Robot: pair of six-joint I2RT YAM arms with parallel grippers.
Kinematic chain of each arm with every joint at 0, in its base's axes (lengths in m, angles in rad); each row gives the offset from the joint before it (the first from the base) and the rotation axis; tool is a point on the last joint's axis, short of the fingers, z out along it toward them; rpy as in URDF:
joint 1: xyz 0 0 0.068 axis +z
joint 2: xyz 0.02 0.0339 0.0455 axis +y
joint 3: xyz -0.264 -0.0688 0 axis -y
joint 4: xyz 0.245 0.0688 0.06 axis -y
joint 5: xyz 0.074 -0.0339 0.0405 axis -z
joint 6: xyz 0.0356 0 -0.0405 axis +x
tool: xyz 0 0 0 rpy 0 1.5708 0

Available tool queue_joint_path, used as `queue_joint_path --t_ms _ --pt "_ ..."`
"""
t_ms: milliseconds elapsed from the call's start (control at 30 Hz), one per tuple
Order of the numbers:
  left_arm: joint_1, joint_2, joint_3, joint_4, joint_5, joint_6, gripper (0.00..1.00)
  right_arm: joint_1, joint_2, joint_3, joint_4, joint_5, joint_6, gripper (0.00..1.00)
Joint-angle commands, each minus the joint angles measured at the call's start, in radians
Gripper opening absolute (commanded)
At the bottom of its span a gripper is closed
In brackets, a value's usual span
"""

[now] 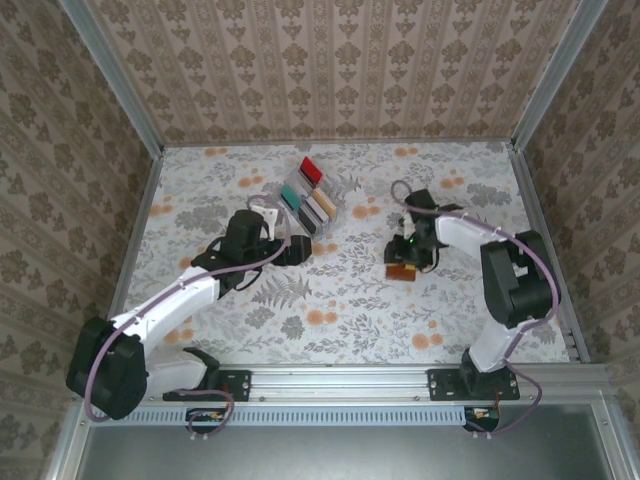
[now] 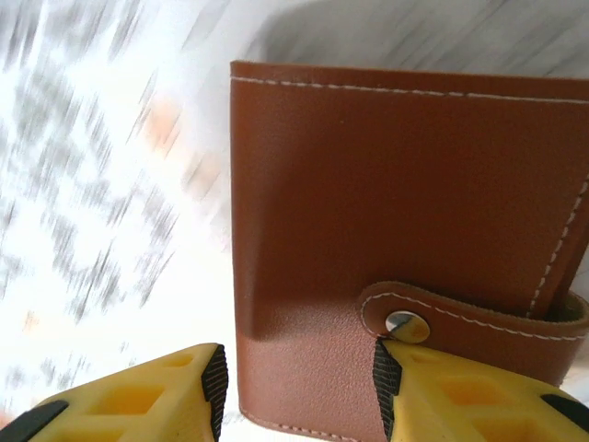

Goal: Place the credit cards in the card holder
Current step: Move the card holder to the center of the table, then pick up the card holder from the center of the table.

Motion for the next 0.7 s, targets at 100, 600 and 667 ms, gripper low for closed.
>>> queue_joint_path --t_ms 100,600,667 --pt "-0.041 0.025 -0.004 0.028 0.071 -0.097 0.88 0.104 -0.22 -0.115 0.052 -0.089 0.131 0.5" --pt "-0.27 0.365 0.095 0.265 0.153 -0.33 0.7 0.013 -0.272 -0.252 0.051 0.031 0.119 0.39" --pt "-0.275 0.406 0.1 0.312 0.176 -0.359 0.7 0.013 -0.27 -0.269 0.059 0.012 0.114 0.38"
